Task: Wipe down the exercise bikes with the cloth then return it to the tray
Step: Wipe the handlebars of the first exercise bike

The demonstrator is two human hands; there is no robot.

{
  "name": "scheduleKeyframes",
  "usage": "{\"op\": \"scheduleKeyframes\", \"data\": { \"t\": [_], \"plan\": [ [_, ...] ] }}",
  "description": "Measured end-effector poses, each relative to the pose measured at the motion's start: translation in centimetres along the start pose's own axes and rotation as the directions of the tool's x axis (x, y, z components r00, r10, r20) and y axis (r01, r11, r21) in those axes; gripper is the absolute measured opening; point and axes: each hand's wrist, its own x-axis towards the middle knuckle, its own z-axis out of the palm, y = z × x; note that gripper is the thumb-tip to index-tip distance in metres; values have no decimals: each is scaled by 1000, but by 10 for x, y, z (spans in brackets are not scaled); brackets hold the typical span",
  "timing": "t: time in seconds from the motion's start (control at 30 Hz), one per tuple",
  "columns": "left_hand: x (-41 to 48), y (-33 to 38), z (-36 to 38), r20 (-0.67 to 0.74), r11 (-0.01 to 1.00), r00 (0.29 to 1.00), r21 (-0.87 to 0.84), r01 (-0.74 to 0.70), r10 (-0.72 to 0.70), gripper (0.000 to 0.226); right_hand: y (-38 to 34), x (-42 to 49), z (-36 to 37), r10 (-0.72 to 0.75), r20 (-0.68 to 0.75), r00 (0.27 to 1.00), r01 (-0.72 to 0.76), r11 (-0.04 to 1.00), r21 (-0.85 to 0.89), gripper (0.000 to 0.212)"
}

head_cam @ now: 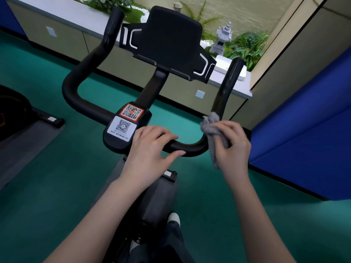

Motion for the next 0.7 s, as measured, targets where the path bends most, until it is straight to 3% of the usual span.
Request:
{"op": "scheduleKeyframes", "data": {
  "t": [0.1,0.2,0.27,0.33,0.4,0.47,0.53,0.7],
  "plan": [
    [2,7,6,23,1000,1000,-9,-2,2,38,6,29,-11,71,34,997,-71,997,-9,18],
    [5,9,11,21,1000,1000,-15,22,-22,35,-3,42,-15,-75,231,970,74,997,15,17],
    [8,8,13,10,998,999,-39,44,-43,33,-15,47,-12,-171,495,852,180,983,29,17],
    [9,7,13,5,996,998,-69,63,-62,33,-23,61,-6,-125,706,697,222,974,-47,19],
    [10,7,13,6,992,997,-97,75,-75,33,-26,77,1,-40,820,571,292,943,-157,20],
    [10,6,13,13,990,997,-113,79,-78,33,-27,90,8,12,869,495,355,910,-215,21],
    [10,5,13,17,989,997,-122,81,-80,33,-26,101,11,21,874,485,386,892,-235,21],
    [11,6,12,11,985,995,-141,101,-100,32,-19,121,6,13,834,552,347,905,-244,17]
  ]
}}
